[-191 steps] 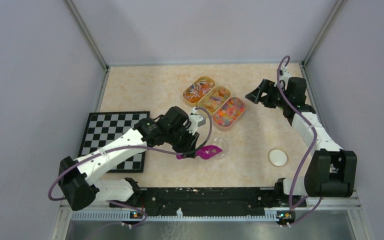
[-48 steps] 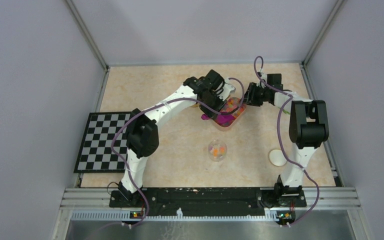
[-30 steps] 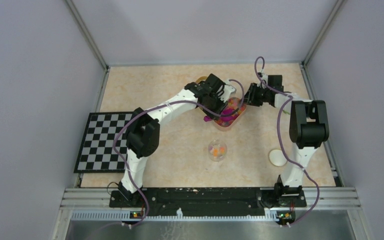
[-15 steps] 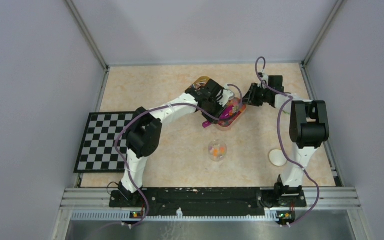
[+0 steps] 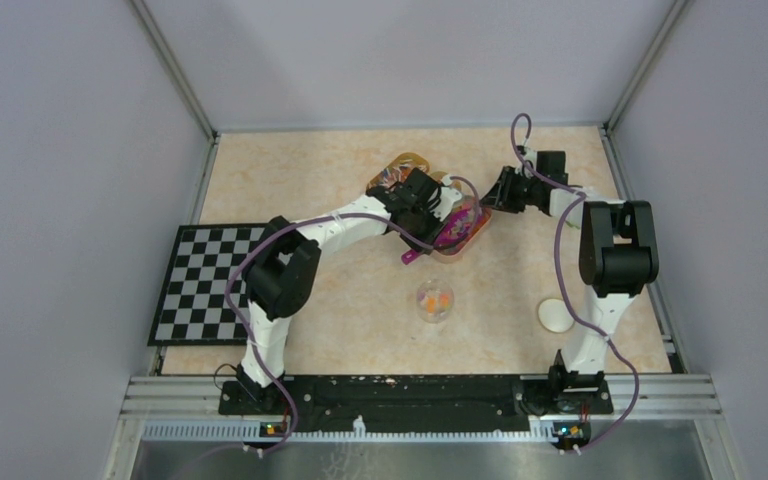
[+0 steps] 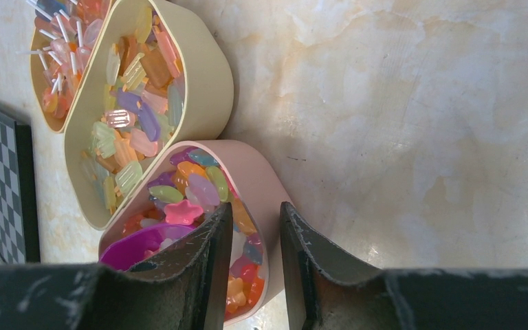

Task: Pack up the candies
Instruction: Scoop the fake candies from the storage box, then place the fake candies in the packing bottle.

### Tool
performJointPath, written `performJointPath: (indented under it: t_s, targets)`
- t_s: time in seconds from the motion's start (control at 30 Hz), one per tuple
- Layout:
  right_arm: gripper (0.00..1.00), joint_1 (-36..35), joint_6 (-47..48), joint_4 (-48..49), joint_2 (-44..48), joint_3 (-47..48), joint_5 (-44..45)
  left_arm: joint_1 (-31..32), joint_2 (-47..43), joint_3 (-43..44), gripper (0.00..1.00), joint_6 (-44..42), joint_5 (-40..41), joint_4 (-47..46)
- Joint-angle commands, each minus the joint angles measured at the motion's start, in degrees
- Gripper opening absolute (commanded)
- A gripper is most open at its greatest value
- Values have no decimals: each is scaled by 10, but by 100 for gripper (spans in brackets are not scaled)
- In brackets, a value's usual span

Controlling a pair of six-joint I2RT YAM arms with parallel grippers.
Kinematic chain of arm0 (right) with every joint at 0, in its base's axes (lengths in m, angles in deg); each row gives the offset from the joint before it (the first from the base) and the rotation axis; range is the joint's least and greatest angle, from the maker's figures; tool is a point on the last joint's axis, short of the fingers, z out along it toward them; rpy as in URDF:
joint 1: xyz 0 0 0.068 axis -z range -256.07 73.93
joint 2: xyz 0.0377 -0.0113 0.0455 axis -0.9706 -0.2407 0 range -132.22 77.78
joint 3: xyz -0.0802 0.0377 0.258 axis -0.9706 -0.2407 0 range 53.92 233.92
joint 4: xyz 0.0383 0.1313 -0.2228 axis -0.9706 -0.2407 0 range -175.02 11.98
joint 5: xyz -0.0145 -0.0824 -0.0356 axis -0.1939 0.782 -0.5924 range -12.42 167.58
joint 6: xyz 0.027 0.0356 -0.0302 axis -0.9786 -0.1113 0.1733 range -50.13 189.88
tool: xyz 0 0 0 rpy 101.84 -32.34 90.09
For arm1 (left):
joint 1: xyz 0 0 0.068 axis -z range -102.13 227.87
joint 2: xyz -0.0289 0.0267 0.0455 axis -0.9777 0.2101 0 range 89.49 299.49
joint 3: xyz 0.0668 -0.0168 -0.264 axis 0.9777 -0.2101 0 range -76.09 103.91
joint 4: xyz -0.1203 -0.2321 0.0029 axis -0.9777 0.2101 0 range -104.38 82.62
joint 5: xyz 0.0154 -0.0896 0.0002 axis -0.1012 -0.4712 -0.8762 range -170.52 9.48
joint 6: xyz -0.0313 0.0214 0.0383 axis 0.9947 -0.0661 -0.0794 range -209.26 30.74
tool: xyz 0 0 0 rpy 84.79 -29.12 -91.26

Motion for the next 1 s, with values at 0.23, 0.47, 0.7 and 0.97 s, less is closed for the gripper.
performJointPath:
  t_s: [0.23, 0.47, 0.7, 0.97]
  targets:
    - [29, -3, -5, -6, 22, 39, -10, -3, -83, -88, 0, -19, 2, -85]
    - [27, -3, 29, -15, 24, 37, 9, -3, -124, -128, 0, -18, -22, -155]
    - [26, -3, 61, -29, 26, 34, 28, -10, -190, -164, 0, 9, -22, -211]
    - [0, -12, 94, 28, 56, -1, 48, -21, -253, -212, 0, 32, 13, -246]
